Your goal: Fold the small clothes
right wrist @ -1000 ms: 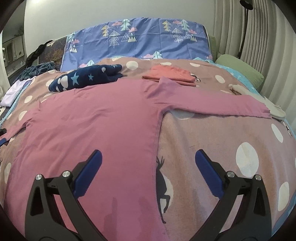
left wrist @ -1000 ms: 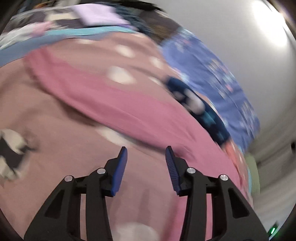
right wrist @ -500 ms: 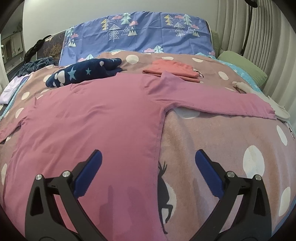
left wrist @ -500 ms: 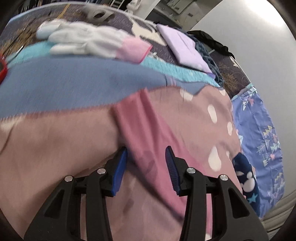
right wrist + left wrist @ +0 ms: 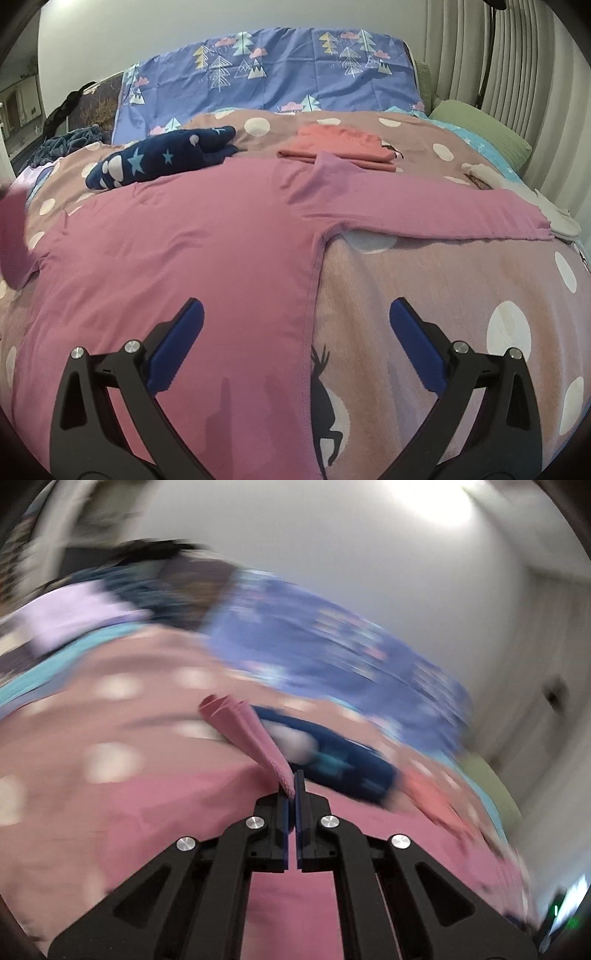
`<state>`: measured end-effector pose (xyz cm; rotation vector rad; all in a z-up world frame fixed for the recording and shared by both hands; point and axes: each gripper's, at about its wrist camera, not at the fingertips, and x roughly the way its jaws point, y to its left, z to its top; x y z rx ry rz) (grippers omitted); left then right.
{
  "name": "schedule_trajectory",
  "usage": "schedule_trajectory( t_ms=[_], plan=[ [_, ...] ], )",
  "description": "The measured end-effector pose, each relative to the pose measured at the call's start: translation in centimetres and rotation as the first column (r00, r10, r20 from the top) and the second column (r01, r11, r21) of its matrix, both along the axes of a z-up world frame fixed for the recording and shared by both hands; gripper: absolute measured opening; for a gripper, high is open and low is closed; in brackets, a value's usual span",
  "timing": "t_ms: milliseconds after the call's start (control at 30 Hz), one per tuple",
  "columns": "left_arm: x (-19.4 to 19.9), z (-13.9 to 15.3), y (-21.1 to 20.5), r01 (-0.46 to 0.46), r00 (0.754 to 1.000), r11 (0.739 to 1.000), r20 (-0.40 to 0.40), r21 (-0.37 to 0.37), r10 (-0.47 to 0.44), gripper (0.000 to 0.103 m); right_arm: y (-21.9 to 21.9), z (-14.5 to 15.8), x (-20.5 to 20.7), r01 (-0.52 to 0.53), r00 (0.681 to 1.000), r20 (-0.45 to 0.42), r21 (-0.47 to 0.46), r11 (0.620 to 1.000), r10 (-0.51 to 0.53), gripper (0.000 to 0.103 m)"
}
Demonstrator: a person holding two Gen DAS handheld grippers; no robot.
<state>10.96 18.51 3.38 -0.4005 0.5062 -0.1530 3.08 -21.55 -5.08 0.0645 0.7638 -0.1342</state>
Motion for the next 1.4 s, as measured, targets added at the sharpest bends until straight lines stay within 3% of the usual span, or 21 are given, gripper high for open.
schedule_trajectory(
  t_ms=[67,167,333,433,567,633,700,767,933,1067,1133,1167,1200,1267,1400],
  plan=[
    [0.3,-0.1,-6.2,0.145,0.989,0.989,-0.004,0.016,-0.145,0.002,-0.3,0.0,-0.3,-0.001,1.0,-0.001,-0.013,1.0,0.001,0.101],
    [0.7,-2.3,-13.8,0.3,0.952,0.953,-0.068,0.031,-0.298,0.002,-1.4,-0.3,-0.5,0.017,1.0,-0.013,-0.009,1.0,-0.018,0.101],
    [0.6,-8.7,-20.4,0.431,0.883,0.899,-0.244,0.08,-0.401,0.004,-3.3,-0.4,-0.7,0.056,0.998,-0.021,0.049,0.997,-0.055,0.101],
    [0.0,-11.2,-21.3,0.456,0.853,0.888,-0.314,0.057,-0.418,0.01,-3.6,-0.3,-0.6,0.057,0.998,-0.004,0.07,0.996,-0.057,0.101],
    [0.5,-11.1,-20.7,0.435,0.866,0.899,-0.298,0.047,-0.403,0.015,-2.7,0.4,0.5,0.004,1.0,0.026,0.08,0.997,-0.007,0.098],
    [0.5,-10.9,-20.8,0.435,0.867,0.899,-0.288,0.04,-0.407,0.015,-2.0,0.9,1.5,-0.045,0.999,0.031,0.105,0.993,0.041,0.083],
    [0.2,-10.9,-20.9,0.447,0.862,0.894,-0.285,0.035,-0.42,0.015,-1.1,1.1,3.5,-0.14,0.99,0.008,0.185,0.973,0.141,0.046],
    [-0.3,-10.8,-21.2,0.462,0.855,0.886,-0.287,0.045,-0.432,0.015,-0.4,0.9,5.8,-0.21,0.974,-0.029,0.28,0.937,0.226,0.031],
    [-0.2,-10.9,-22.0,0.473,0.849,0.88,-0.293,0.05,-0.44,0.015,1.8,-0.9,12.3,-0.269,0.925,-0.123,0.459,0.847,0.361,0.033],
    [0.0,-11.1,-21.9,0.477,0.844,0.878,-0.3,0.043,-0.444,0.012,4.0,-2.4,15.7,-0.268,0.9,-0.183,0.482,0.834,0.395,0.052],
    [0.2,-11.3,-21.8,0.475,0.842,0.879,-0.309,0.037,-0.442,0.005,5.0,-3.5,16.8,-0.248,0.89,-0.213,0.514,0.821,0.402,0.053],
    [0.3,-11.3,-21.7,0.474,0.842,0.88,-0.308,0.033,-0.442,0.004,5.2,-3.9,17.1,-0.235,0.893,-0.218,0.521,0.821,0.394,0.037],
    [0.3,-11.2,-21.7,0.474,0.843,0.88,-0.305,0.029,-0.444,0.003,5.3,-4.0,17.2,-0.233,0.896,-0.214,0.519,0.822,0.389,0.002],
    [0.5,-10.4,-21.6,0.475,0.844,0.88,-0.286,0.003,-0.454,0.002,6.2,-3.1,17.7,-0.284,0.878,-0.209,0.495,0.821,0.43,0.003],
    [0.9,-6.2,-22.4,0.505,0.845,0.862,-0.178,-0.041,-0.503,0.002,5.3,2.8,17.1,-0.357,0.913,-0.047,0.388,0.85,0.405,0.003]
  ],
)
